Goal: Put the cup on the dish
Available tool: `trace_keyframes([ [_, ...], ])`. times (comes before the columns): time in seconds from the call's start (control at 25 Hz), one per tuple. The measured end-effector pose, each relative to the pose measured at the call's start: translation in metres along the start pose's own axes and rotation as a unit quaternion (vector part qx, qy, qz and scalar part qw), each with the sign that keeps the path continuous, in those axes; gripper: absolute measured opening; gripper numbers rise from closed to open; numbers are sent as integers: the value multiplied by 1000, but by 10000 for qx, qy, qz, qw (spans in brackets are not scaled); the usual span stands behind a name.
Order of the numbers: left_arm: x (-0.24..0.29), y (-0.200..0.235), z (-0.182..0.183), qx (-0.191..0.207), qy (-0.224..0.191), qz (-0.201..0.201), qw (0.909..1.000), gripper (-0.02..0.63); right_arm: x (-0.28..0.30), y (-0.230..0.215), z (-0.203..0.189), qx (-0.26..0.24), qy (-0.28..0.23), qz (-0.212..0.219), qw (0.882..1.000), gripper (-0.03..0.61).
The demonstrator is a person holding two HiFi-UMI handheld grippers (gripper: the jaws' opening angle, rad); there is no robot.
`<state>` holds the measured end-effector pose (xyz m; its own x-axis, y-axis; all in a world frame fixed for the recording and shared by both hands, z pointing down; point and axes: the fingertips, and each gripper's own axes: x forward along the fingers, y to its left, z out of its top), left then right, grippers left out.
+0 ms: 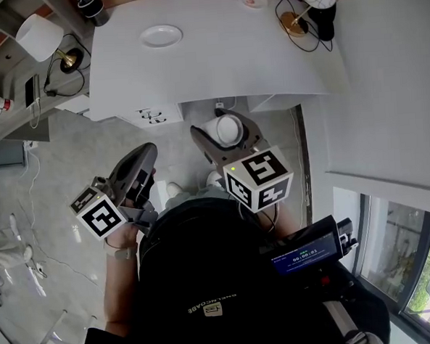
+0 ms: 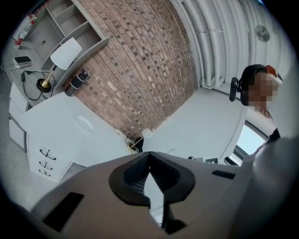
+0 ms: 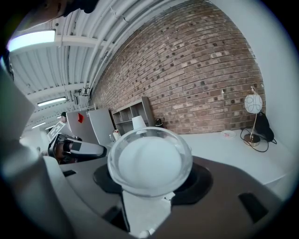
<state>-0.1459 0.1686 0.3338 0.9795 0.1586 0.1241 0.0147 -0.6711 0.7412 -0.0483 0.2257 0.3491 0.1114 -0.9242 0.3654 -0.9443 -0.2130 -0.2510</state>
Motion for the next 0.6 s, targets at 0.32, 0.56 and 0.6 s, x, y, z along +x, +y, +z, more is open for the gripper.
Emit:
trace_keyframes([
  [0.32, 24, -18, -21, 104, 21, 134, 9999, 6, -22, -26, -6, -88, 8, 69, 9999, 249],
  [0.56, 32, -27, -32, 166, -14, 296, 9994, 6, -33, -45, -10, -28, -22, 110, 9999, 249],
  [0.6, 33, -27, -34, 148, -25, 318, 9994, 6, -34, -48, -11, -2, -25, 114, 9999, 249],
])
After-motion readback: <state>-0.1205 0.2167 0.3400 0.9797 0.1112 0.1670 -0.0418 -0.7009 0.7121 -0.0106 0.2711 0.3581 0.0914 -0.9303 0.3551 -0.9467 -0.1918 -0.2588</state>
